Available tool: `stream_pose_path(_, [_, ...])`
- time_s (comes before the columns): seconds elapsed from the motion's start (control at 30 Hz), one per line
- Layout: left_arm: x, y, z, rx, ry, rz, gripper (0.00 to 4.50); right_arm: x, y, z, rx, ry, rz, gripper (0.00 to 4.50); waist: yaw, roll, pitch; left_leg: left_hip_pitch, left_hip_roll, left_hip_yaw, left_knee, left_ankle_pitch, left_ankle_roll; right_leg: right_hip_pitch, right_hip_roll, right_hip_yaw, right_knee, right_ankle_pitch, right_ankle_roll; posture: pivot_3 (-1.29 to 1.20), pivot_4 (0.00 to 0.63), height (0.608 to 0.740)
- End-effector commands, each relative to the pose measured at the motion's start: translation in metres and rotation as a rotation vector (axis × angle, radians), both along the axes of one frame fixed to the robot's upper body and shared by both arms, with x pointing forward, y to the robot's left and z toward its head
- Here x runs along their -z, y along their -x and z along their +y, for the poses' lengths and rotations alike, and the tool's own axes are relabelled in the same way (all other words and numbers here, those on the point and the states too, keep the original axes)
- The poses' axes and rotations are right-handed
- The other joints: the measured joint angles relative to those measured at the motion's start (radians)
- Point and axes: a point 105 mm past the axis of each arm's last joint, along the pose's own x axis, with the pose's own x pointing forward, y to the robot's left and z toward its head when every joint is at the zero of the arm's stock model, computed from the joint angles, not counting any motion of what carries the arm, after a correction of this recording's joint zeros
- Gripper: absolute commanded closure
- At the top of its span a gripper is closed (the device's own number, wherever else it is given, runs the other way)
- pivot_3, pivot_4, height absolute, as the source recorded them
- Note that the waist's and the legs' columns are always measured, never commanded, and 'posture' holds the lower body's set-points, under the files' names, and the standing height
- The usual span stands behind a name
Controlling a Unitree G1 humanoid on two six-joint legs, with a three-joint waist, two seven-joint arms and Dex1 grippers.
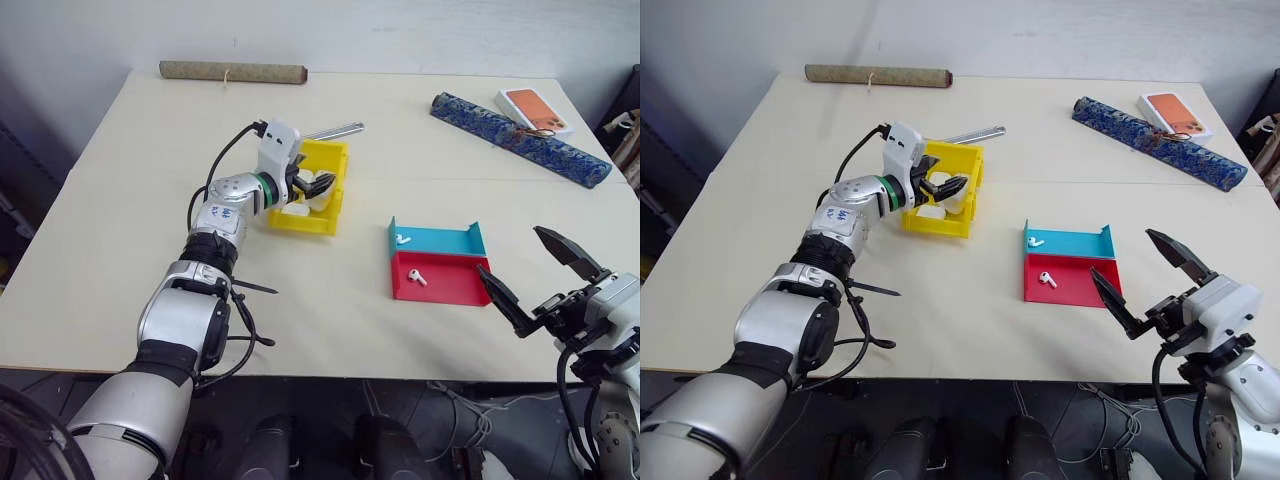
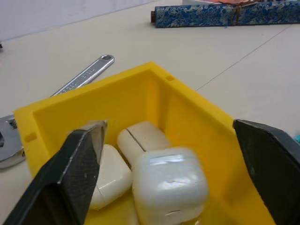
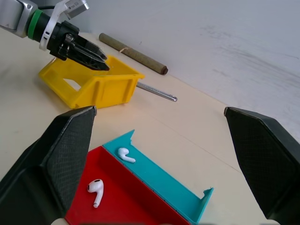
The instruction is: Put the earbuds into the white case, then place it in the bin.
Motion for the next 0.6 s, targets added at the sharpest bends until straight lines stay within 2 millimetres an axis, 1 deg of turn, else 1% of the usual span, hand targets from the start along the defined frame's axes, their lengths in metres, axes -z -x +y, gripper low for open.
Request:
stream_pose_path(0.03, [-0.032, 0.023, 0.012, 0.134, -0.008, -0.182, 0.06, -0.009, 0.002, -0.001, -0.032, 0.042, -0.02, 0.0, -0.002, 0.0, 0.0, 0.0, 0.0, 0.0, 0.0, 0.0, 0.0, 0.0, 0.0, 0.0, 0.0, 0.0, 0.0, 0.0, 0.15, 0.74])
stream_pose_path(0.1, [-0.036, 0.05, 0.031, 0.221, -0.033, -0.249, 0.06, -0.006, -0.001, -0.007, -0.068, 0.077, 0.016, 0.0, -0.016, 0.0, 0.0, 0.001, 0.0, 0.001, 0.0, 0.0, 0.0, 0.0, 0.0, 0.001, 0.0, 0.0, 0.0, 0.0, 0.15, 0.74])
stream_pose_path(0.13, [-0.035, 0.065, 0.044, 0.242, -0.051, -0.274, 0.06, -0.004, -0.002, -0.01, -0.092, 0.105, 0.037, 0.0, -0.025, 0.0, 0.0, 0.001, 0.001, 0.001, 0.0, 0.0, 0.0, 0.0, 0.0, 0.002, 0.0, 0.0, 0.0, 0.0, 0.15, 0.74])
stream_pose_path(0.2, [-0.026, 0.098, 0.075, 0.284, -0.117, -0.288, 0.06, 0.0, -0.005, -0.016, -0.154, 0.169, 0.094, 0.0, -0.036, 0.001, 0.0, 0.002, 0.002, 0.001, 0.0, 0.0, -0.001, 0.001, 0.0, 0.003, 0.001, 0.0, 0.0, 0.0, 0.15, 0.74])
stream_pose_path(0.23, [-0.02, 0.111, 0.085, 0.292, -0.158, -0.295, 0.06, 0.002, -0.006, -0.018, -0.181, 0.192, 0.119, 0.0, -0.041, 0.001, 0.0, 0.003, 0.002, 0.001, -0.001, 0.0, -0.001, 0.001, 0.0, 0.005, 0.001, 0.0, -0.001, 0.0, 0.15, 0.74])
stream_pose_path(0.3, [0.001, 0.135, 0.118, 0.254, -0.272, -0.262, 0.06, 0.009, -0.007, -0.025, -0.248, 0.256, 0.181, 0.0, -0.042, 0.001, 0.0, 0.005, 0.003, 0.0, -0.001, -0.001, -0.001, 0.004, -0.001, 0.007, 0.001, -0.001, -0.002, 0.0, 0.15, 0.74])
stream_pose_path(0.37, [0.022, 0.158, 0.155, 0.174, -0.343, -0.187, 0.06, 0.016, -0.006, -0.029, -0.318, 0.321, 0.238, 0.0, -0.044, 0.001, 0.0, 0.006, 0.004, 0.0, -0.001, -0.001, -0.002, 0.005, -0.004, 0.009, 0.0, -0.001, -0.002, 0.0, 0.15, 0.74])
stream_pose_path(0.4, [0.027, 0.166, 0.166, 0.147, -0.36, -0.167, 0.06, 0.018, -0.005, -0.031, -0.342, 0.346, 0.253, 0.0, -0.045, 0.001, 0.0, 0.009, 0.004, 0.001, -0.001, -0.002, -0.002, 0.006, -0.006, 0.01, 0.0, -0.001, -0.002, 0.0, 0.15, 0.74])
stream_pose_path(0.5, [0.044, 0.193, 0.189, 0.096, -0.4, -0.109, 0.06, 0.022, -0.008, -0.04, -0.371, 0.394, 0.282, 0.0, -0.028, 0.001, 0.0, 0.011, 0.004, 0.0, -0.002, -0.005, -0.001, 0.008, -0.009, 0.009, -0.003, -0.002, -0.004, 0.0, 0.15, 0.74])
stream_pose_path(0.6, [0.053, 0.207, 0.204, 0.019, -0.394, -0.06, 0.06, 0.023, -0.012, -0.047, -0.366, 0.441, 0.272, 0.0, -0.018, 0.001, 0.0, 0.012, 0.002, 0.0, -0.002, -0.009, -0.006, 0.007, -0.013, 0.009, -0.003, -0.002, -0.004, 0.0, 0.15, 0.74])
